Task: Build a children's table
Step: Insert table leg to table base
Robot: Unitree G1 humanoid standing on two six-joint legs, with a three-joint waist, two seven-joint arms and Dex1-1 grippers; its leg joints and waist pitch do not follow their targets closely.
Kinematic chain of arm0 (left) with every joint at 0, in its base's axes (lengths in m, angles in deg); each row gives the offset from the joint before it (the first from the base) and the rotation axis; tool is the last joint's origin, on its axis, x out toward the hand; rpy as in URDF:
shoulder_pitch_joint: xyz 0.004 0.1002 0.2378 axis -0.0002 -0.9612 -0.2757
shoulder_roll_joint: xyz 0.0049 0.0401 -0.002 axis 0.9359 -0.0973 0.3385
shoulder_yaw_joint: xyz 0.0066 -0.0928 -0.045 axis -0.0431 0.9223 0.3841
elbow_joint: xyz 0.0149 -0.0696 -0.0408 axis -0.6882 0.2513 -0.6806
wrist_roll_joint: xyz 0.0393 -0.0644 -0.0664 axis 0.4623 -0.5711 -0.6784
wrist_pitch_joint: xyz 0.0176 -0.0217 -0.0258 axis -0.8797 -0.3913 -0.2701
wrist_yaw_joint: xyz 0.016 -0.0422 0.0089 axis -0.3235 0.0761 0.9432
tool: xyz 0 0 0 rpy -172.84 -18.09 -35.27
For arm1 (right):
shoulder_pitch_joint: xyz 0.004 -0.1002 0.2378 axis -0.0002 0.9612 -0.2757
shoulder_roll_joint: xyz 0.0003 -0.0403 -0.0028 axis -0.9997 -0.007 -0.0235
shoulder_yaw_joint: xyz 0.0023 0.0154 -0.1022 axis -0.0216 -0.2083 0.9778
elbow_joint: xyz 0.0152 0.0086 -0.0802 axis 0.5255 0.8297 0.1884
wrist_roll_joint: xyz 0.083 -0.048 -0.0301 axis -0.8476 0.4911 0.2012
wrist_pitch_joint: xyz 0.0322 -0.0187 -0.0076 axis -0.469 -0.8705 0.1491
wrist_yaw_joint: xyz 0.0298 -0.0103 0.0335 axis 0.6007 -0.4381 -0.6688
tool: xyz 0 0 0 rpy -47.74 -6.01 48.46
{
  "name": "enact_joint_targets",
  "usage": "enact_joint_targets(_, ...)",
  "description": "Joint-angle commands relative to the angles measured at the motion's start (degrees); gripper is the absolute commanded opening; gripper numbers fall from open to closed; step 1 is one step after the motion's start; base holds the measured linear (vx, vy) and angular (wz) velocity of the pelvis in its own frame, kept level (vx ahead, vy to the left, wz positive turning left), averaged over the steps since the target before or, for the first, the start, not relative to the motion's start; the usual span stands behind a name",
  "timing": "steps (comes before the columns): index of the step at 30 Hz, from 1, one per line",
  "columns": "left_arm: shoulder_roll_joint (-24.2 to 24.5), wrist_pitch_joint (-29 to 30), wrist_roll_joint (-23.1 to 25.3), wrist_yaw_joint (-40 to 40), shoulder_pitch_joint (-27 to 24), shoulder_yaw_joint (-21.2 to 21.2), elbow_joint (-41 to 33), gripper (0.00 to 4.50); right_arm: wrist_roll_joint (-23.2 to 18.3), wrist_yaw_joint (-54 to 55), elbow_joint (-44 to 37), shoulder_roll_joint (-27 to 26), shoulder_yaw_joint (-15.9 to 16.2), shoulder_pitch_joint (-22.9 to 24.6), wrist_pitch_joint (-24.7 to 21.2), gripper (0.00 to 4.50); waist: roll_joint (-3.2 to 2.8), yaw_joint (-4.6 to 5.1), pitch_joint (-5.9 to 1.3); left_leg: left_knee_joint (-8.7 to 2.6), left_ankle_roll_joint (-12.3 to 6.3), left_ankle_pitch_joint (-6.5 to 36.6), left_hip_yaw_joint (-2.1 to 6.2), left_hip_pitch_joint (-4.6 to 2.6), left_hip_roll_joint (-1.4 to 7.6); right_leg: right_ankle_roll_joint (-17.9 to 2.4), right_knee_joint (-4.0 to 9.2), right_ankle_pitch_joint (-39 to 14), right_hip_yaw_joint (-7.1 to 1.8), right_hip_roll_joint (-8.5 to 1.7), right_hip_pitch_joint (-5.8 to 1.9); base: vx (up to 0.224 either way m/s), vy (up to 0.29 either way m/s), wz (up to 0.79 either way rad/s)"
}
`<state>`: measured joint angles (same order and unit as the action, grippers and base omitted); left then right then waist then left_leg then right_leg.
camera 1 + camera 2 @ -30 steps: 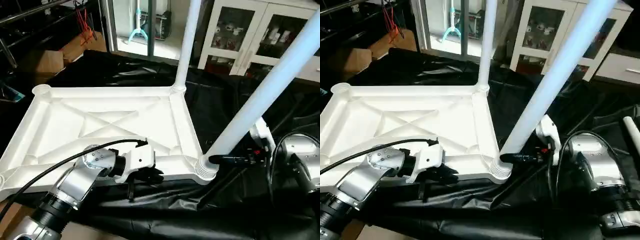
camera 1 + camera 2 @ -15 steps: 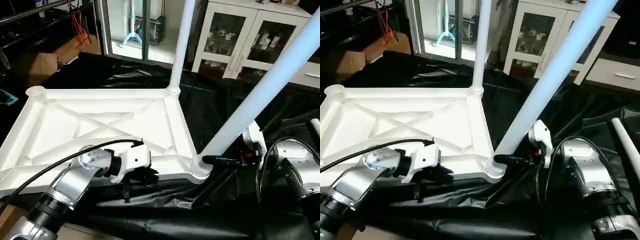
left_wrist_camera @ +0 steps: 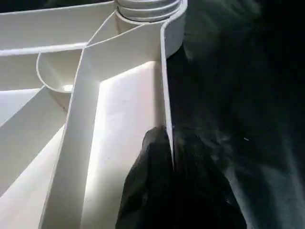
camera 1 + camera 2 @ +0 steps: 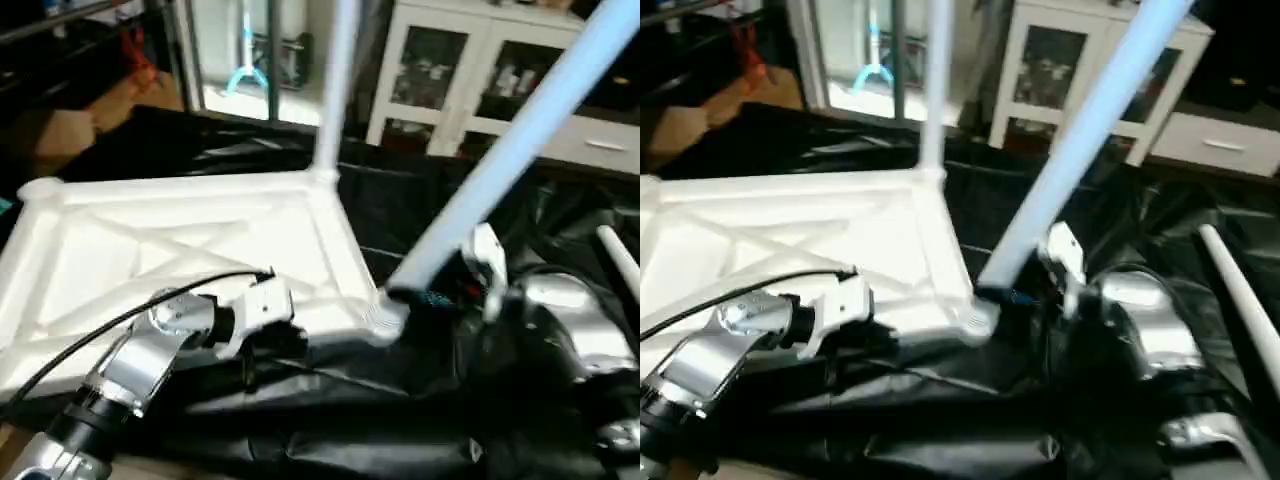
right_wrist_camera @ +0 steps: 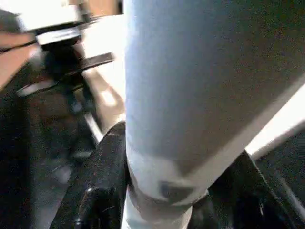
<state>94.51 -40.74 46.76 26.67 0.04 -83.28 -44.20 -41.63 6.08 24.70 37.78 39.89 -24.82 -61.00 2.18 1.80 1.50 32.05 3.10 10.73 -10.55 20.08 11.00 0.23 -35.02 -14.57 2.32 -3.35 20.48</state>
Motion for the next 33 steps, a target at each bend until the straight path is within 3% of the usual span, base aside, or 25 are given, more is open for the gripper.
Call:
enact_joint_targets(1,-2.2,3.6,-1.8,-2.0,-0.2,0.9,-2.3,0.0,9.8,14.2,10.7,0.4,1.0,2.6,-4.9,1.84,-0.66,0.41,-0.4,-4.67,2.77,25.1,2.33,0.48,2.72,-9.0,6.21,-24.3,-2.58,-4.41,0.5,0.0,0.0,0.0)
enact_joint_targets(3,-4.4,8.2,-1.9,-4.6,0.3,1.4,-4.0,0.0,10.7,19.0,12.9,-1.3,0.8,1.7,-5.4,1.84,-0.62,0.48,-0.62,-4.57,2.33,23.2,2.31,0.71,2.63,-9.0,6.18,-21.8,-2.59,-4.29,0.25,0.0,0.0,0.0)
enact_joint_targets(4,-6.3,12.0,-1.8,-7.0,0.9,1.6,-5.4,0.0,11.5,23.3,15.0,-2.8,0.8,0.6,-5.7,1.84,-1.03,0.67,-0.6,-4.32,2.41,23.0,1.94,0.17,2.69,-10.4,5.96,-19.7,-2.83,-4.26,0.8,0.0,0.0,0.0)
enact_joint_targets(5,-9.5,17.0,-1.2,-10.7,1.9,1.6,-6.9,0.0,13.1,28.6,17.7,-4.8,1.4,-1.0,-5.9,1.84,-1.09,0.84,-0.64,-4.17,2.13,21.8,1.89,0.36,2.49,-11.2,6.05,-18.7,-2.82,-4.28,0.56,0.0,0.0,0.0)
enact_joint_targets(7,-10.5,18.3,-1.0,-11.8,2.2,1.6,-7.3,0.0,13.6,30.0,18.4,-5.3,1.6,-1.4,-5.9,1.84,-1.05,1.01,-0.66,-4.14,2.33,20.8,1.79,0.37,2.55,-11.7,6.05,-17.8,-2.65,-4.16,0.53,0.0,0.0,0.0)
enact_joint_targets(8,-16.0,23.4,1.3,-17.7,4.2,1.2,-7.4,0.0,16.1,35.6,20.8,-7.7,3.3,-3.7,-5.7,1.84,-1.09,0.94,-0.75,-3.85,1.76,20.7,1.45,0.05,2.61,-12.3,6.09,-16.0,-2.83,-4.1,0.61,0.0,0.0,0.0)
enact_joint_targets(9,-17.8,24.9,2.2,-19.6,5.0,0.7,-7.4,0.0,17.0,37.6,21.5,-8.6,3.9,-4.4,-5.8,1.84,-0.94,1.02,-0.76,-3.88,1.37,19.5,1.47,0.43,2.5,-12.6,5.98,-14.6,-2.76,-4.06,0.23,0.0,0.0,0.0)
enact_joint_targets(11,-19.9,24.9,4.4,-22.5,5.9,-0.5,-6.1,0.0,17.7,40.6,22.3,-10.1,4.3,-5.5,-5.6,1.84,-0.66,0.81,-0.93,-3.74,0.7,18.5,1.42,0.45,2.41,-12.1,6.09,-14.4,-2.62,-4.03,0.07,0.0,0.0,0.0)
enact_joint_targets(13,-20.6,24.5,5.4,-23.5,6.2,-1.1,-5.3,0.0,18.1,41.7,22.7,-10.5,4.6,-5.9,-5.2,1.84,-0.85,0.68,-1.06,-3.75,0.36,16.5,1.53,0.77,2.51,-11.8,5.88,-12.2,-2.57,-4.01,-0.07,0.0,0.0,0.0)
enact_joint_targets(15,-19.7,22.3,6.1,-23.2,5.7,-2.4,-4.5,0.0,17.5,41.3,22.8,-11.2,4.9,-6.0,-4.8,1.84,-0.88,0.7,-1.08,-3.73,-0.01,15.7,1.49,0.91,2.46,-11.8,5.75,-10.4,-2.53,-3.94,-0.21,0.0,0.0,0.0)
enact_joint_targets(18,-18.0,22.3,5.6,-22.4,4.8,-2.7,-5.8,0.0,17.3,40.1,23.9,-11.2,4.3,-6.3,-3.6,1.84,-0.98,0.94,-0.91,-3.93,0.31,18.9,1.56,0.81,2.63,-11.6,5.89,-11.8,-2.48,-3.89,0.09,0.0,0.0,0.0)
enact_joint_targets(20,-13.8,18.6,6.1,-19.0,3.2,-3.4,-6.7,0.0,14.3,32.6,22.7,-11.0,2.6,-5.7,-0.5,1.84,-0.95,0.91,-0.89,-3.95,0.34,20.6,1.68,0.83,2.6,-11.1,6.05,-13.7,-2.5,-3.99,0.19,0.0,0.0,0.0)
enact_joint_targets(22,-10.8,14.4,5.9,-15.5,2.1,-3.8,-6.9,0.0,12.7,27.1,20.7,-10.2,2.3,-4.9,-0.2,1.84,-1.04,0.91,-0.91,-4.08,-0.02,20.3,1.8,1.04,2.74,-11.0,6.05,-13.1,-2.55,-4.04,0.03,0.0,0.0,0.0)
enact_joint_targets(29,0.4,0.1,2.9,-1.6,-1.1,-4.4,-5.7,0.0,8.0,5.4,11.7,-1.5,4.0,-1.0,-3.1,1.84,-1.51,0.52,-1.0,-4.05,-1.61,16.3,1.59,0.63,3.04,-13.2,5.13,-2.1,-2.37,-3.56,-0.38,0.0,0.0,0.0)
enact_joint_targets(30,0.4,0.1,2.9,-1.6,-1.1,-4.4,-5.7,0.0,8.0,5.4,11.7,-1.5,4.0,-1.0,-3.1,1.84,-1.6,0.38,-1.25,-3.79,-2.21,13.9,1.34,0.31,3.12,-14.4,4.63,2.7,-2.36,-3.56,-0.55,0.0,0.0,0.0)
enact_joint_targets(31,2.0,-2.6,1.3,0.5,-1.2,-3.6,-4.5,0.0,7.1,-1.0,9.5,1.2,4.1,-0.1,-3.6,1.84,-1.66,0.32,-1.15,-3.78,-2.44,13.4,1.32,0.36,3.09,-14.9,4.56,3.9,-2.32,-3.53,-0.59,0.0,0.0,0.0)
enact_joint_targets(33,2.7,-4.7,-0.1,2.1,-1.0,-2.6,-3.6,0.0,5.8,-6.7,7.0,3.5,4.2,1.0,-5.2,1.84,-1.4,-0.48,-1.26,-3.51,-3.55,11.3,1.14,0.13,3.11,-15.4,4.3,7.2,-2.28,-3.6,-0.97,0.0,0.0,0.0)
